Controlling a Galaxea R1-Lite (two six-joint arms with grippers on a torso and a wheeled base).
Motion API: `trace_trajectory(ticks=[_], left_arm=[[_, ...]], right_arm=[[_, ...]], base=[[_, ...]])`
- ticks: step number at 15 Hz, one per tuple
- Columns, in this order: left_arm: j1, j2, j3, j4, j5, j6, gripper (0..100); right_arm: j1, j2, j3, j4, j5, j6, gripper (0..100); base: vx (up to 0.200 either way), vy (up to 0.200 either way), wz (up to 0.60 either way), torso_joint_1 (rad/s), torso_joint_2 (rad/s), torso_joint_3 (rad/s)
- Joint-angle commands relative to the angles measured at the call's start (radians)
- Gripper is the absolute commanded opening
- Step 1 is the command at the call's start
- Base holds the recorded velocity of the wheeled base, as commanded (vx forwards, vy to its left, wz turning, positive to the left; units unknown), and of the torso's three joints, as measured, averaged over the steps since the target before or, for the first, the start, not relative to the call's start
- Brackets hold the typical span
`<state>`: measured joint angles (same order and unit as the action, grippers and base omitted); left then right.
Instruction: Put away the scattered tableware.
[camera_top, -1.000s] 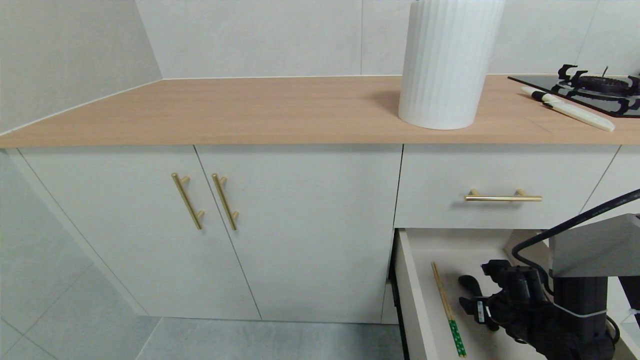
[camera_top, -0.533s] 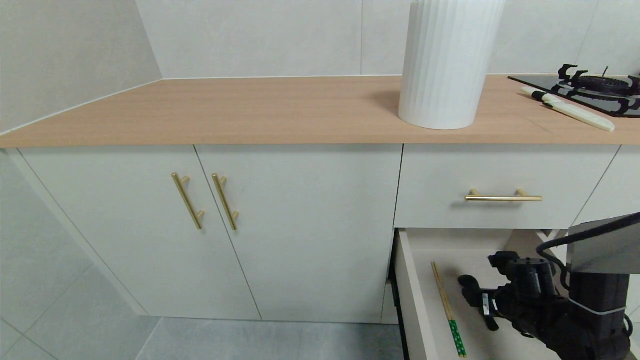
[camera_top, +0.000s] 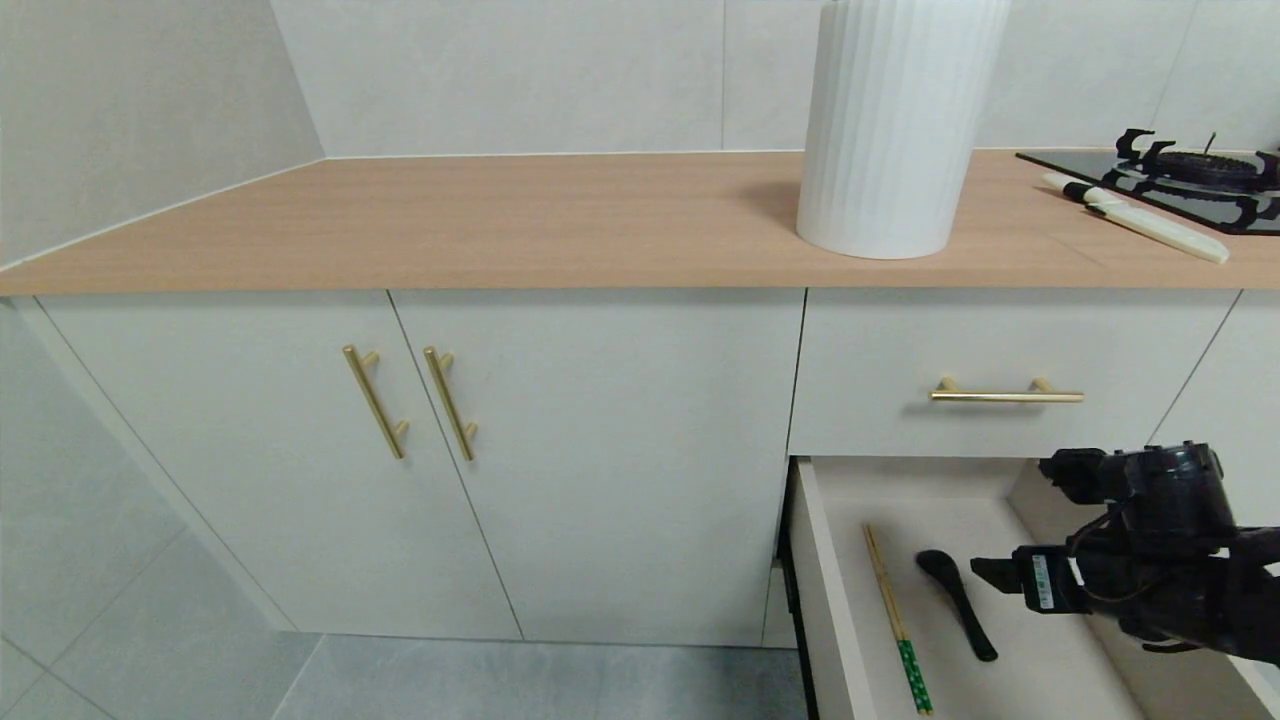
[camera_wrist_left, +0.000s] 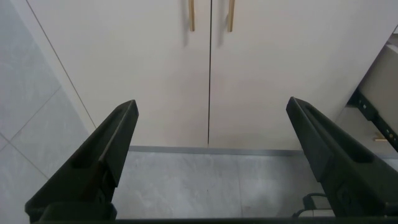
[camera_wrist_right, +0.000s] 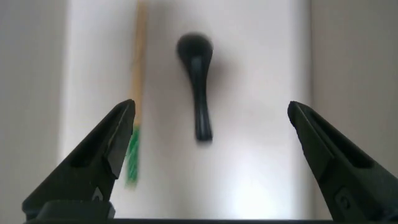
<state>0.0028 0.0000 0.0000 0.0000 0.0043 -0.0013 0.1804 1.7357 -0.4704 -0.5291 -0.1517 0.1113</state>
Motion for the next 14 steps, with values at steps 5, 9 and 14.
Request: trace_trajectory(ticks=[5, 9, 14], left_arm=[[0.000, 0.000, 0.000, -0.002, 0.000, 0.000, 100], [0.000, 0.000, 0.000, 0.000, 0.000, 0.000, 100], [0.000, 0.000, 0.000, 0.000, 0.000, 0.000, 100]], right_arm=[[0.074, -0.285, -0.120, 0.380, 0.055, -0.002, 100], [0.119, -0.335, -0.122, 0.486, 0.055, -0.010, 100], [0.200, -0.395, -0.137, 0.819, 0.061, -0.145, 100]], base=[[-0.200, 0.000, 0.00, -0.001, 0.00, 0.002], [-0.050, 0.000, 0.00, 0.001, 0.00, 0.002], [0.000, 0.000, 0.00, 0.000, 0.00, 0.000]])
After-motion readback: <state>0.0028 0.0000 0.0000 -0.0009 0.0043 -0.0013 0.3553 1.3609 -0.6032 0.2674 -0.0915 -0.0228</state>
